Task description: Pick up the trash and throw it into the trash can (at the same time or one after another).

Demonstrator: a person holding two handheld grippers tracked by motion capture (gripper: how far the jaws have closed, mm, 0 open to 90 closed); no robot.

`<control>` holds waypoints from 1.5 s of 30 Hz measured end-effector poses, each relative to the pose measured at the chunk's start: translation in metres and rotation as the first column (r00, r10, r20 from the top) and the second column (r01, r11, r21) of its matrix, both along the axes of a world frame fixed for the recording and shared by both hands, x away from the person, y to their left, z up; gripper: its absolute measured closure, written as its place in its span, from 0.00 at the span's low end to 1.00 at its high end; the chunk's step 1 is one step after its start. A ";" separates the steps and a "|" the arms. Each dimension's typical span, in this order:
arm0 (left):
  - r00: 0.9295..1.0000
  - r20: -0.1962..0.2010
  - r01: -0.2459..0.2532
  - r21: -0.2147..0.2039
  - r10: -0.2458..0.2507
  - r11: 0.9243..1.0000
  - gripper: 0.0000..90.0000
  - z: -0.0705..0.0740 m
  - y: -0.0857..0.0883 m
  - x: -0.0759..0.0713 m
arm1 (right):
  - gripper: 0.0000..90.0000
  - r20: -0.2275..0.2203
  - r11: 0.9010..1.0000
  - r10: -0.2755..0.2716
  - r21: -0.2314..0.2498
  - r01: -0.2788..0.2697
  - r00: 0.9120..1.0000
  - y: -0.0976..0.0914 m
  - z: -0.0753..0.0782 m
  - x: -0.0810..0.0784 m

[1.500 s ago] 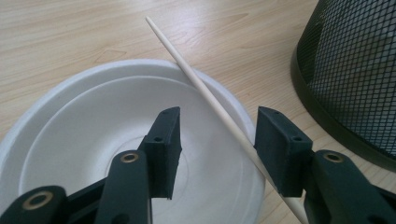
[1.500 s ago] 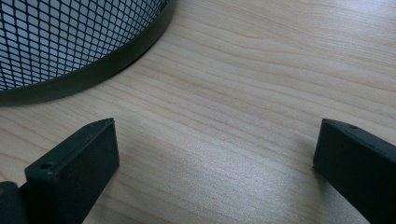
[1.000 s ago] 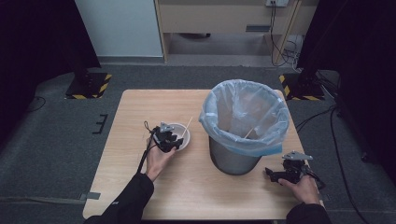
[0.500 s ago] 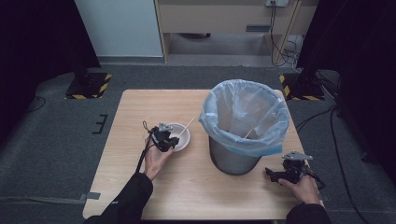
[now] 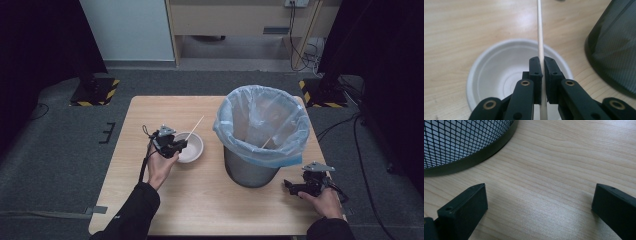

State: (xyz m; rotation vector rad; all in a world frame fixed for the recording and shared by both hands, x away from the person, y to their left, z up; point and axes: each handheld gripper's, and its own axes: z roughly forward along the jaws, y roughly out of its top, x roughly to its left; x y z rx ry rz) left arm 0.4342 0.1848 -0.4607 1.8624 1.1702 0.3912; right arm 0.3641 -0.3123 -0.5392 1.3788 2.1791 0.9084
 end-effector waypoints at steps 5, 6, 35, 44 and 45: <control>0.998 0.063 -0.011 -0.065 0.015 0.998 0.95 0.022 0.015 -0.008 | 0.00 0.001 1.000 0.008 -0.002 -0.008 1.000 0.000 0.000 0.000; 0.997 0.077 -0.013 -0.080 0.019 0.997 0.95 0.027 0.018 -0.010 | 0.00 0.001 1.000 0.008 -0.002 -0.008 1.000 0.000 0.000 0.000; 0.932 0.362 0.122 -0.228 -0.032 0.966 0.95 0.113 0.020 -0.056 | 0.00 0.000 1.000 0.010 -0.002 -0.010 1.000 0.000 0.000 0.000; 0.901 0.427 0.191 -0.240 -0.073 0.952 0.95 0.134 0.009 -0.071 | 0.00 0.000 1.000 0.010 -0.002 -0.010 1.000 0.000 0.000 0.000; 0.898 0.433 0.198 -0.238 -0.079 0.951 0.95 0.136 0.007 -0.072 | 0.00 0.000 1.000 0.010 -0.002 -0.010 1.000 0.000 0.000 0.000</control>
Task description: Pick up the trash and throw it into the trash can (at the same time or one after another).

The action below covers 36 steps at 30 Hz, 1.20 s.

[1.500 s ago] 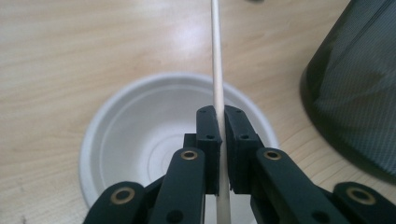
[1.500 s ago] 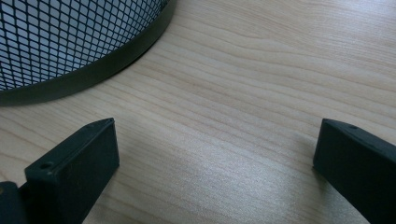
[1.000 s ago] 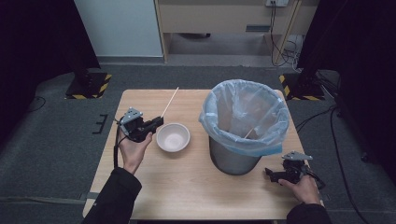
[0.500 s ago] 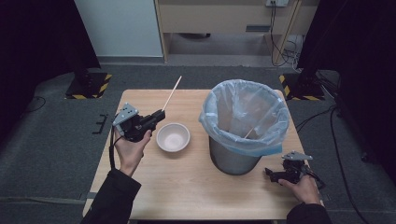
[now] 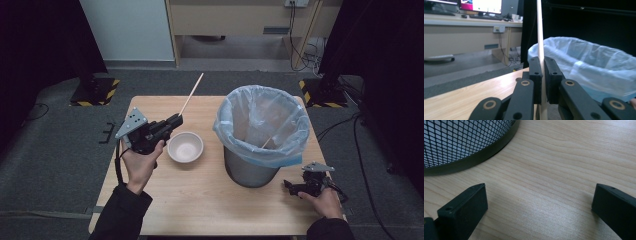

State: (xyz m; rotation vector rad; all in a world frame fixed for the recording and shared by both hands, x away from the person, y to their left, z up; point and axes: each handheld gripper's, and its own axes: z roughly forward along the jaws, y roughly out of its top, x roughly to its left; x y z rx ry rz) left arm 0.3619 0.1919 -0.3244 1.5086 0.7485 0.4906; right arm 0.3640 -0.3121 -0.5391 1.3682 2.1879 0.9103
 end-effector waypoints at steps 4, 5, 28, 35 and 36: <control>1.000 0.016 0.017 -0.014 -0.017 1.000 0.95 0.006 -0.006 -0.003 | 0.00 0.000 1.000 0.000 0.000 0.000 1.000 0.000 0.000 0.000; 0.999 0.027 0.028 -0.018 -0.027 0.999 0.95 0.010 -0.010 -0.005 | 0.00 0.000 1.000 0.000 0.000 0.000 1.000 0.000 0.000 0.000; 0.990 0.090 0.111 -0.027 -0.108 0.994 0.95 0.047 -0.064 0.004 | 0.00 0.000 1.000 0.000 0.000 0.000 1.000 0.000 0.000 0.000; 0.985 0.102 0.144 -0.031 -0.140 0.989 0.95 0.053 -0.085 0.006 | 0.00 0.000 1.000 0.000 0.000 0.000 1.000 0.000 0.000 0.000; 0.985 0.102 0.144 -0.031 -0.140 0.989 0.95 0.053 -0.085 0.006 | 0.00 0.000 1.000 0.000 0.000 0.000 1.000 0.000 0.000 0.000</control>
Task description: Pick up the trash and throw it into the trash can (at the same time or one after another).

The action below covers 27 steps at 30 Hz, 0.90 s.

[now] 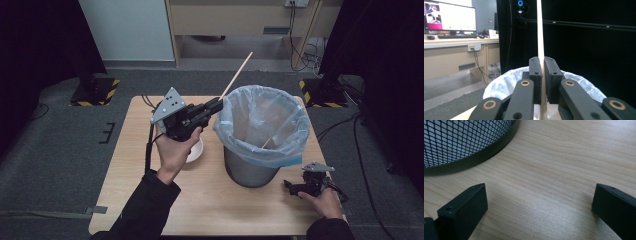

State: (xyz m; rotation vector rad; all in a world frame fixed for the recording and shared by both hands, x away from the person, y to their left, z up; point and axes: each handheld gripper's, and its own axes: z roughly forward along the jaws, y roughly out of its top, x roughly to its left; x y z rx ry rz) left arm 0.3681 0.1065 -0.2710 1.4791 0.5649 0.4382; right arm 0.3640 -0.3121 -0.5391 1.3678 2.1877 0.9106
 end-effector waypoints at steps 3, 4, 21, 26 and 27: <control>1.000 0.003 0.011 0.000 -0.011 1.000 0.95 0.003 -0.010 0.002 | 0.00 0.000 1.000 0.000 0.000 0.000 1.000 0.000 0.000 0.000; 1.000 0.003 0.011 0.000 -0.011 1.000 0.95 0.003 -0.010 0.002 | 0.00 0.000 1.000 0.000 0.000 0.000 1.000 0.000 0.000 0.000; 0.997 0.009 0.072 0.033 -0.073 0.997 0.94 0.008 -0.062 0.008 | 0.00 0.000 1.000 -0.003 0.003 0.003 1.000 0.000 0.000 0.000; 0.997 0.001 0.081 0.053 -0.081 0.995 0.95 0.005 -0.075 0.013 | 0.00 0.001 1.000 -0.003 0.003 0.003 1.000 0.000 0.000 0.000; 0.997 -0.003 0.081 0.057 -0.081 0.995 0.95 0.004 -0.077 0.014 | 0.00 0.004 1.000 -0.001 0.002 0.001 1.000 0.000 0.000 0.000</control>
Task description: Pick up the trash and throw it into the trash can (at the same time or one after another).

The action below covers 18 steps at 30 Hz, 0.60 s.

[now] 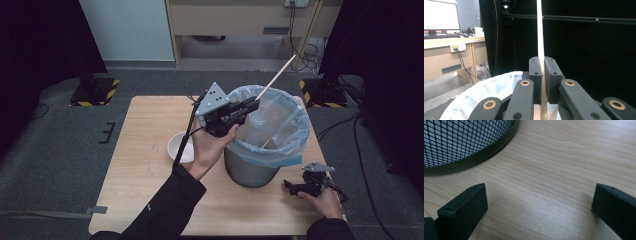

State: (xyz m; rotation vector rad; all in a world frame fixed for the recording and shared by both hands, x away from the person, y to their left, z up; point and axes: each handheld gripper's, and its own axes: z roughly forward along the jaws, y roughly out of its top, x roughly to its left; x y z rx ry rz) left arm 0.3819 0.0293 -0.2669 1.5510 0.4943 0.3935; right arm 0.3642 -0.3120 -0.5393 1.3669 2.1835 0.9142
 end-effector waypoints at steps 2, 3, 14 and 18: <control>1.000 -0.006 0.000 0.010 0.000 1.000 0.95 -0.002 -0.004 0.002 | 0.00 0.000 1.000 0.000 0.000 0.000 1.000 0.000 0.000 0.000; 1.000 -0.010 0.001 0.014 -0.001 1.000 0.95 -0.003 -0.006 0.003 | 0.00 0.000 1.000 0.000 0.000 0.000 1.000 0.000 0.000 0.000; 0.999 -0.051 -0.009 0.060 0.012 0.998 0.94 -0.012 -0.014 0.016 | 0.00 0.000 1.000 0.000 0.000 0.000 1.000 0.000 0.000 0.000; 0.997 -0.074 -0.004 0.057 0.008 0.998 0.88 -0.014 -0.012 0.022 | 0.00 0.000 1.000 0.000 0.000 0.000 1.000 0.000 0.000 0.000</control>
